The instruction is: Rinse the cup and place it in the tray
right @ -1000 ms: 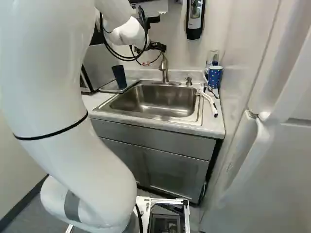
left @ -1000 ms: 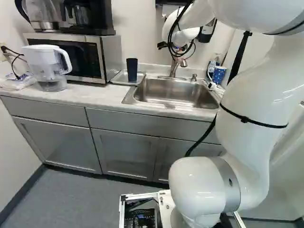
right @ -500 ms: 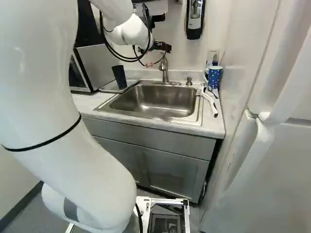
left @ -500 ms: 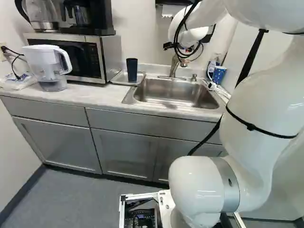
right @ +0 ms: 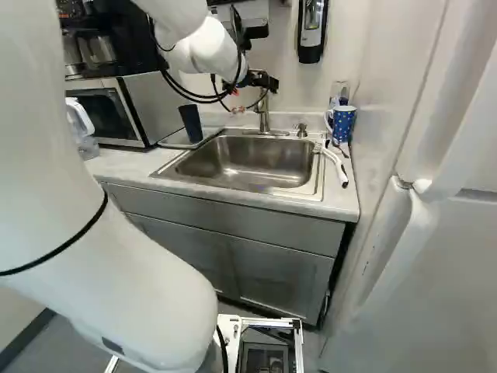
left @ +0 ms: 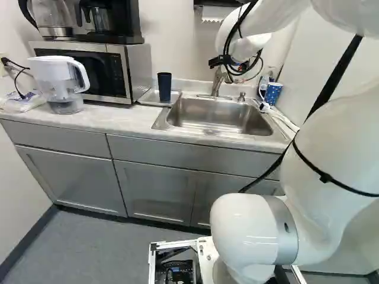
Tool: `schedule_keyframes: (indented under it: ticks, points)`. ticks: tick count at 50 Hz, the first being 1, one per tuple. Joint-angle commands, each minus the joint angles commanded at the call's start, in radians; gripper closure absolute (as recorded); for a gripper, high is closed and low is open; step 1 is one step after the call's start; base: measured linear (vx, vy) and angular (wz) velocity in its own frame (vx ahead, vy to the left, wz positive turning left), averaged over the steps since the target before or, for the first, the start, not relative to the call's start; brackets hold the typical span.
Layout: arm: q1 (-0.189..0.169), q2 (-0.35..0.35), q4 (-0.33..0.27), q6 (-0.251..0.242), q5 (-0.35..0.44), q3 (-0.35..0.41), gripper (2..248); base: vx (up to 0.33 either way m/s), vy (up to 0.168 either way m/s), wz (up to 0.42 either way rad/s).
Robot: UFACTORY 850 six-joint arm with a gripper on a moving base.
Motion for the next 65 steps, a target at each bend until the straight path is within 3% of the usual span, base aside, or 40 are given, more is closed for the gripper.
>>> schedule_keyframes:
  ticks: [17,46,65]
  points:
    - [-0.023,0.085,0.000,0.000,-0.173,0.079,3,0.000,0.000,0.000]
    - [-0.023,0.085,0.000,0.000,-0.477,0.079,3,0.000,0.000,0.000]
    - [-0.023,0.085,0.000,0.000,-0.479,0.079,3,0.000,0.000,0.000]
